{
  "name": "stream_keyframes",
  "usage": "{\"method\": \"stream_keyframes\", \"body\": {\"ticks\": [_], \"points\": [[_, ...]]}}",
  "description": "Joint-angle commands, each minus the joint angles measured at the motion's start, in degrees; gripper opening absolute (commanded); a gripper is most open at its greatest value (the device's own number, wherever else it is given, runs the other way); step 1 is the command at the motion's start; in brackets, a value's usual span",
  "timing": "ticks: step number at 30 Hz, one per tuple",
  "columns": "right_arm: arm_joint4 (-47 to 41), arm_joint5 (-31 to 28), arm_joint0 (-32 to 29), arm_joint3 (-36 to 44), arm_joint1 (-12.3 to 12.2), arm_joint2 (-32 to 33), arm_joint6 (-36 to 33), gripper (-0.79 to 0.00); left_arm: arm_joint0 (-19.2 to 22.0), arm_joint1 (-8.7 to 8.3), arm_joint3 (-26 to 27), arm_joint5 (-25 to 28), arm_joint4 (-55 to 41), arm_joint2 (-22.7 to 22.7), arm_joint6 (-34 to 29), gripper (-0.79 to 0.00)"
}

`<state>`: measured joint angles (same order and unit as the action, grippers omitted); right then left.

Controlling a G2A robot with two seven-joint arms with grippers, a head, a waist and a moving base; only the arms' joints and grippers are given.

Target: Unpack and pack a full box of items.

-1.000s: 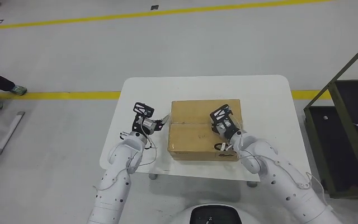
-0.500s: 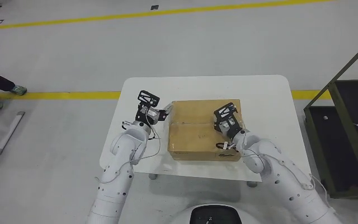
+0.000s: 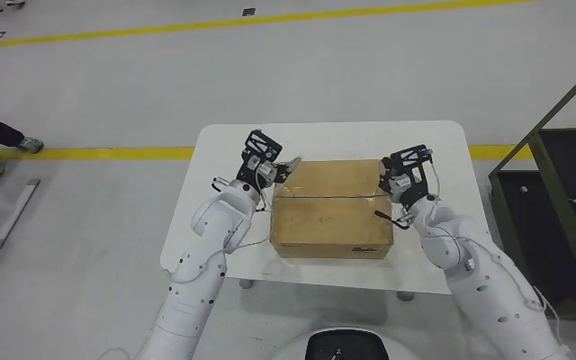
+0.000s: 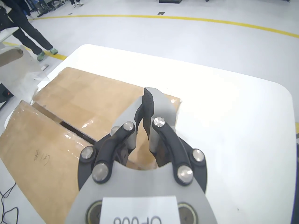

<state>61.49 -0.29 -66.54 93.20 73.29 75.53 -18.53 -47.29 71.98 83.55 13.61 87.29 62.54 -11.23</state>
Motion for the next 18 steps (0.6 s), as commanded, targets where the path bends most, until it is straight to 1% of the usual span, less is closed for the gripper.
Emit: {"method": "stream_keyframes", "body": {"ticks": [1, 8, 18], "points": [[-0.33, 0.30, -0.68, 0.69, -0.24, 2.04, -0.05, -0.785, 0.33, 0.23, 0.14, 0.52, 0.08, -0.90, 0.13, 0.000], [-2.61, 1.06, -2.62, 1.72, -0.88, 8.01, -0.91, -0.785, 1.50, 1.20, 0.29, 2.95, 0.36, -4.85, 1.57, 0.000], [-3.58, 0.46, -6.14, 3.75, -1.40, 11.83, -0.85, -0.785, 5.44, 3.39, -1.53, 5.61, 0.76, -11.78, 2.80, 0.000]]}}
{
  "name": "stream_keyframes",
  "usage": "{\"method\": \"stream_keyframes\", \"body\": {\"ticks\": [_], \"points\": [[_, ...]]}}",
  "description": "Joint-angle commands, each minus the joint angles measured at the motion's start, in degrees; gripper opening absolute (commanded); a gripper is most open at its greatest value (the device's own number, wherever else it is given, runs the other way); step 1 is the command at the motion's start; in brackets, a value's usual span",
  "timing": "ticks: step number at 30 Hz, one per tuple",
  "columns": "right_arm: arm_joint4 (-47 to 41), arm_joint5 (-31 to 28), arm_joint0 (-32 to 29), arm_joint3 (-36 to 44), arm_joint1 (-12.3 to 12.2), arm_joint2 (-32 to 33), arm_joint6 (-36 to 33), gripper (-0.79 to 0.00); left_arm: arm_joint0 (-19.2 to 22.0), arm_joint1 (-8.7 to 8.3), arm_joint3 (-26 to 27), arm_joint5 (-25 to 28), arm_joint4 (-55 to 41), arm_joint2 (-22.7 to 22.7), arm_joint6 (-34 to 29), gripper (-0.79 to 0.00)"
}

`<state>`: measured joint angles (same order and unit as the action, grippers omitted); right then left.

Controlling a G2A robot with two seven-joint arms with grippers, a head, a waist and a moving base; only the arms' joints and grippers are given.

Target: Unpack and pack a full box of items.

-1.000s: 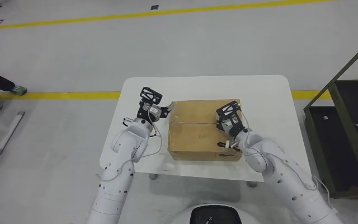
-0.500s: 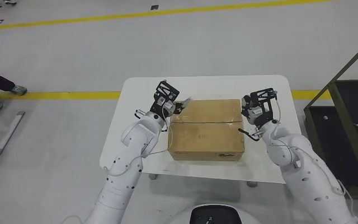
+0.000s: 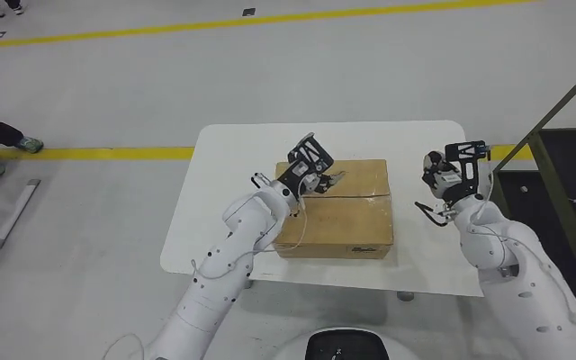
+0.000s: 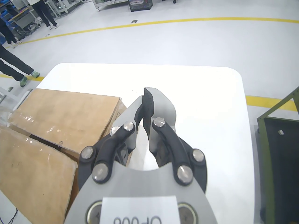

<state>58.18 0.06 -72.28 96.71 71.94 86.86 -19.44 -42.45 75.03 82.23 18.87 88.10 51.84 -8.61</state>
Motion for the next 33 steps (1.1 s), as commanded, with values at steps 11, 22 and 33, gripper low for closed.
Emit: {"method": "stream_keyframes", "body": {"ticks": [11, 22, 33], "points": [[-4.19, -0.97, -2.47, 1.60, -0.41, 3.93, -0.84, -0.686, 5.52, 3.50, -1.66, 0.38, -1.12, -7.45, 1.08, 0.000], [-28.81, -8.82, -1.71, 2.63, -0.92, 7.83, -16.05, -0.446, 0.97, 1.28, 5.34, 1.02, 3.30, 1.90, -5.86, 0.000], [-40.49, -13.88, 1.17, 2.32, -1.93, 7.82, -31.44, 0.000, -16.17, -3.23, 21.49, 4.07, 14.19, 18.33, -14.85, 0.000]]}}
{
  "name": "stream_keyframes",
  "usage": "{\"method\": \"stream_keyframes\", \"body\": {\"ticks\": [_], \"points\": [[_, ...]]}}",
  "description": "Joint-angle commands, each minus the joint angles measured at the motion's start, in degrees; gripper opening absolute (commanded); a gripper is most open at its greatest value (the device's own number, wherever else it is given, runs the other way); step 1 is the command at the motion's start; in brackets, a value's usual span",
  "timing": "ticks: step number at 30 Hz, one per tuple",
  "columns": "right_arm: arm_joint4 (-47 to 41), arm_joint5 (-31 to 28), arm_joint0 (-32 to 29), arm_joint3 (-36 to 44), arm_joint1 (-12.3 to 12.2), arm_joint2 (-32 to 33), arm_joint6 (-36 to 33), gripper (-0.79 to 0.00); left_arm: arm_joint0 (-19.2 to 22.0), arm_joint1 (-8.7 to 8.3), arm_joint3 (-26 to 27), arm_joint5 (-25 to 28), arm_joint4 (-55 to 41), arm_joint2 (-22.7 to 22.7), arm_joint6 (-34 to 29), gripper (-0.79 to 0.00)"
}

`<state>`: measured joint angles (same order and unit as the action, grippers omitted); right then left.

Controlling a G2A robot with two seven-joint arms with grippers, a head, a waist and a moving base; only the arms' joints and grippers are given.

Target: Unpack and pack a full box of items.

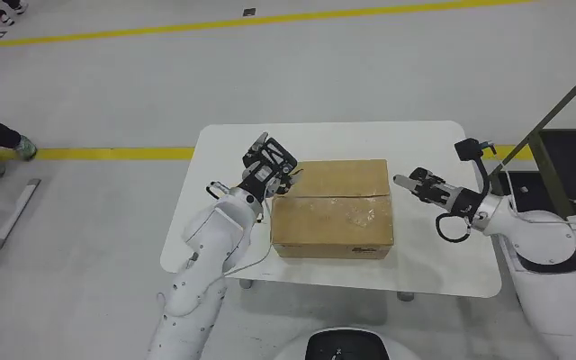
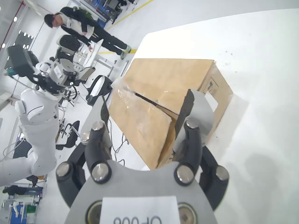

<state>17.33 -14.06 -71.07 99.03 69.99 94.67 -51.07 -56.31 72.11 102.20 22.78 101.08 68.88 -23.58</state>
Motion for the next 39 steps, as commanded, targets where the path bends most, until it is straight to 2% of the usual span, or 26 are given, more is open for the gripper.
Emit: {"method": "stream_keyframes", "body": {"ticks": [1, 5, 9, 13, 17, 21, 30, 31, 32, 34, 35, 36, 37, 38, 39], "points": [[0.36, 0.24, -0.04, 0.00, 0.02, 0.01, 0.18, 0.000, -3.66, -0.48, 2.56, 0.10, 1.15, 2.23, -0.06, 0.000], [0.36, 0.24, -0.04, 0.00, 0.02, 0.01, 0.18, 0.000, -7.56, -0.91, 5.66, -1.15, 1.14, 5.22, -1.16, 0.000], [-0.12, 0.15, -0.35, 0.30, 0.00, -0.15, 0.51, 0.000, -9.78, -1.00, 7.31, -3.27, 0.79, 6.68, -2.21, 0.000], [-5.77, 0.06, -0.45, 1.38, -0.32, 0.15, -2.09, 0.000, -10.50, -1.12, 7.59, -3.07, 1.27, 7.23, -2.36, 0.000], [-15.55, 4.88, 0.81, 0.40, -0.56, 0.43, -6.87, 0.000, -10.07, -1.15, 7.26, -3.05, 1.34, 7.57, -2.01, 0.000], [-19.86, 7.65, 2.45, -1.29, -1.01, -0.55, -12.63, 0.000, -9.52, -1.12, 6.74, -2.98, 1.08, 7.46, -1.91, 0.000], [-15.30, 8.01, 3.77, -4.85, -1.65, -5.23, -13.43, 0.000, -8.53, -1.05, 5.05, -4.02, 2.26, 7.03, -1.13, 0.000], [-14.59, 7.97, 3.98, -5.18, -1.72, -5.74, -13.41, -0.031, -8.53, -1.05, 5.05, -4.02, 2.26, 7.03, -1.13, 0.000], [-13.33, 7.92, 4.19, -5.48, -1.82, -6.28, -13.43, -0.151, -8.53, -1.05, 5.05, -4.02, 2.26, 7.03, -1.13, 0.000], [-12.19, 8.17, 4.58, -6.02, -1.92, -7.19, -12.97, -0.142, -8.53, -1.05, 5.05, -4.02, 2.26, 7.03, -1.13, 0.000], [-11.93, 8.12, 4.80, -6.13, -1.97, -7.62, -12.93, -0.175, -8.53, -1.05, 5.05, -4.02, 2.26, 7.03, -1.13, 0.000], [-11.50, 8.16, 5.00, -6.34, -2.04, -8.08, -13.22, -0.148, -8.53, -1.05, 5.05, -4.02, 2.26, 7.03, -1.13, 0.000], [-11.48, 8.48, 5.28, -6.68, -2.09, -8.43, -13.47, -0.043, -8.53, -1.05, 5.05, -4.02, 2.26, 7.03, -1.13, 0.000], [-11.06, 8.70, 5.61, -6.89, -2.16, -8.57, -13.03, -0.062, -8.53, -1.05, 5.05, -4.02, 2.26, 7.03, -1.13, 0.000], [-10.20, 8.84, 5.89, -6.96, -2.23, -8.88, -12.68, -0.120, -8.53, -1.05, 5.05, -4.02, 2.26, 7.03, -1.13, 0.000]]}}
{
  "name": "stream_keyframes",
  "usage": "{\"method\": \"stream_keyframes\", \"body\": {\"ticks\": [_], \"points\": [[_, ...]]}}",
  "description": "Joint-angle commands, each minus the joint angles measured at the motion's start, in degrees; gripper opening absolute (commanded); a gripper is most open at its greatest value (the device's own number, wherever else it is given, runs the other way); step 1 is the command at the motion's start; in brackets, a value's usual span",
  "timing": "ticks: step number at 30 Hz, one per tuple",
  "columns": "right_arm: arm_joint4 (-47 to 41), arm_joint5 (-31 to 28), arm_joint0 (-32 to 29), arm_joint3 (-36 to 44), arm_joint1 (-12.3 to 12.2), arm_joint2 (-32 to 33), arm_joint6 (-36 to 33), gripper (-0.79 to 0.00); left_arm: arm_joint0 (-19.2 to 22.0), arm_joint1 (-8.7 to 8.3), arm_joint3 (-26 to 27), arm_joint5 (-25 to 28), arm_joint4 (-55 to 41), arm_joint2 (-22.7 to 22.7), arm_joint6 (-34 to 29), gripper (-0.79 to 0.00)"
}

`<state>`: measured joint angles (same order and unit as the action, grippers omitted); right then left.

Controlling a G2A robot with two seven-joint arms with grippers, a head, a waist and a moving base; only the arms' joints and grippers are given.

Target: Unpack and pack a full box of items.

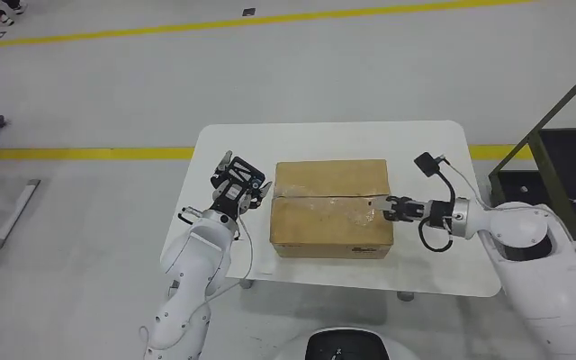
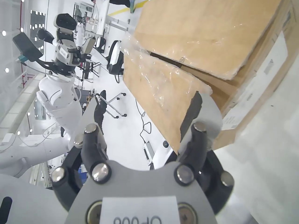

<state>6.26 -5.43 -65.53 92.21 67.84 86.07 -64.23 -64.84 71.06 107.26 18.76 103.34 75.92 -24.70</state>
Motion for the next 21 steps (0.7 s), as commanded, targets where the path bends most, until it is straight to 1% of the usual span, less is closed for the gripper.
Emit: {"method": "stream_keyframes", "body": {"ticks": [1, 2, 6, 7, 9, 11, 13, 15, 16, 17, 19, 21], "points": [[0.83, 0.34, 0.58, -0.23, -0.10, -0.67, 0.66, -0.151, 0.00, 0.00, 0.00, 0.00, 0.00, 0.00, 0.00, 0.000], [0.18, 0.46, 0.85, -0.45, -0.10, -0.97, 0.80, -0.123, 0.00, 0.00, 0.00, 0.00, 0.00, 0.00, 0.00, 0.000], [5.27, 0.77, 2.00, -0.23, -0.44, -2.50, 1.68, -0.132, 0.00, 0.00, 0.00, 0.00, 0.00, 0.00, 0.00, 0.000], [6.05, 0.88, 2.22, -0.19, -0.50, -2.95, 1.78, -0.139, 0.00, 0.00, 0.00, 0.00, 0.00, 0.00, 0.00, 0.000], [8.93, 1.35, 2.68, 0.07, -0.66, -3.75, 2.35, -0.194, 0.00, 0.00, 0.00, 0.00, 0.00, 0.00, 0.00, 0.000], [11.94, 1.59, 3.15, 0.49, -0.80, -4.82, 2.67, -0.212, 0.00, 0.00, 0.00, 0.00, 0.00, 0.00, 0.00, 0.000], [13.39, 1.69, 3.47, 0.88, -0.84, -5.92, 3.04, -0.166, 0.00, 0.00, 0.00, 0.00, 0.00, 0.00, 0.00, 0.000], [14.63, 1.86, 3.88, 1.14, -0.89, -6.97, 2.93, -0.157, 0.00, 0.00, 0.00, 0.00, 0.00, 0.00, 0.00, 0.000], [15.44, 1.84, 4.08, 1.18, -0.93, -7.51, 2.93, -0.188, 0.00, 0.00, 0.00, 0.00, 0.00, 0.00, 0.00, 0.000], [16.14, 1.96, 4.28, 1.11, -0.94, -8.05, 2.94, -0.185, 0.00, 0.00, 0.00, 0.00, 0.00, 0.00, 0.00, 0.000], [16.63, 1.85, 4.68, 0.72, -0.95, -9.22, 2.47, -0.219, 0.00, 0.00, 0.00, 0.00, 0.00, 0.00, 0.00, 0.000], [16.76, 1.99, 5.16, 0.07, -0.95, -9.97, 2.45, -0.234, 0.00, 0.00, 0.00, 0.00, 0.00, 0.00, 0.00, 0.000]]}}
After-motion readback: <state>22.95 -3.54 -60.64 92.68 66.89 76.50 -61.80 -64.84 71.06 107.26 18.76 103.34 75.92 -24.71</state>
